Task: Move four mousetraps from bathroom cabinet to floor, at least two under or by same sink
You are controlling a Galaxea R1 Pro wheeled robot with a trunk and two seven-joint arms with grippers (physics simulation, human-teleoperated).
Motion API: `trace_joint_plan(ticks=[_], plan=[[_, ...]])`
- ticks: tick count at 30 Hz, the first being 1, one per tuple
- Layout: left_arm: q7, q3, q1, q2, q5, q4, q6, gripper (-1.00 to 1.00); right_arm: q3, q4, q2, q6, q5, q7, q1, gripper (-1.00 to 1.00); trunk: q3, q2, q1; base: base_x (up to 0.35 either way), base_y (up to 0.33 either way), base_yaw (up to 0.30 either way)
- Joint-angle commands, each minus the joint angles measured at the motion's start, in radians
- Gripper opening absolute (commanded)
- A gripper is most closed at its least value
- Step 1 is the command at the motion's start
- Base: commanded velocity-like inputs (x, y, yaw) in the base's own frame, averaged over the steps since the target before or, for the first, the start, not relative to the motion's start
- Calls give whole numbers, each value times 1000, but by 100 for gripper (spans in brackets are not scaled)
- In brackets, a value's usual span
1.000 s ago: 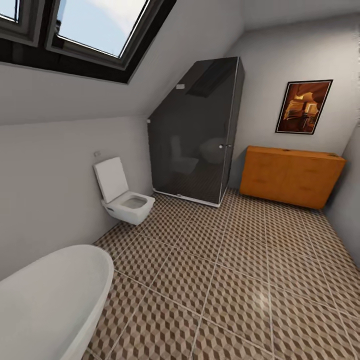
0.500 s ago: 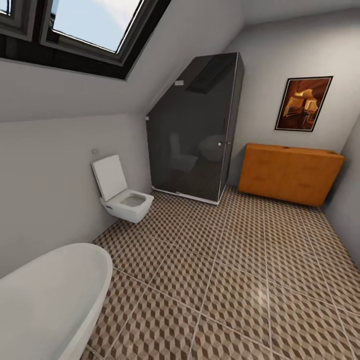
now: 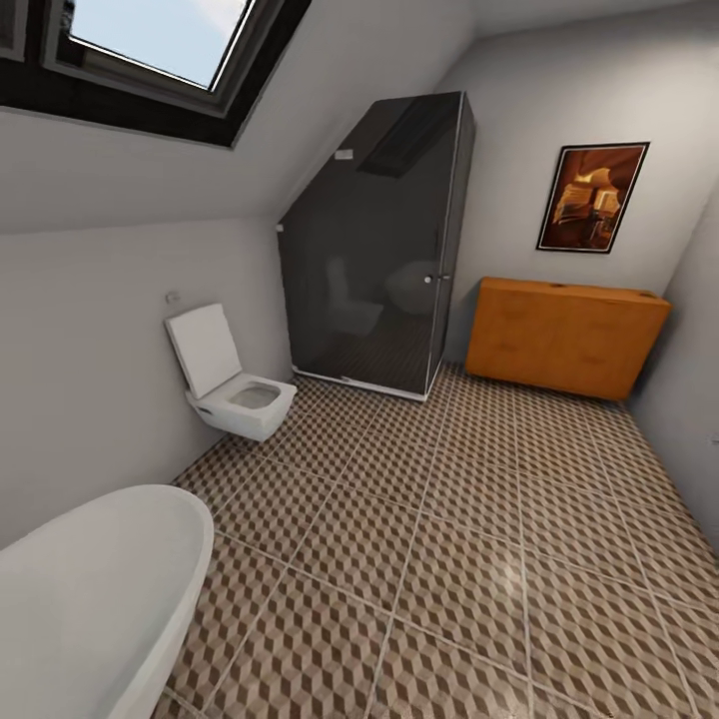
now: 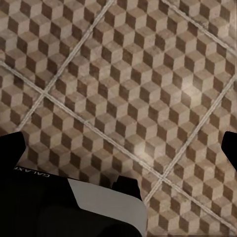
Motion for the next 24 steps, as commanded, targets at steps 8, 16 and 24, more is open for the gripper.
trace_joint_plan(ticks=[8, 16, 24], plan=[[6, -9, 0, 0, 7, -1, -2, 100, 9, 3, 1, -6, -7, -2, -1, 100, -8, -1, 0, 0, 0, -230], [6, -9, 0, 0, 7, -1, -2, 100, 9, 3, 0, -6, -7, -2, -1, 100, -9, -1, 0, 0, 0, -271], [6, -9, 0, 0, 7, -1, -2, 100, 9, 4, 0, -6, -7, -2, -1, 100, -9, -1, 0, 0, 0, -278]])
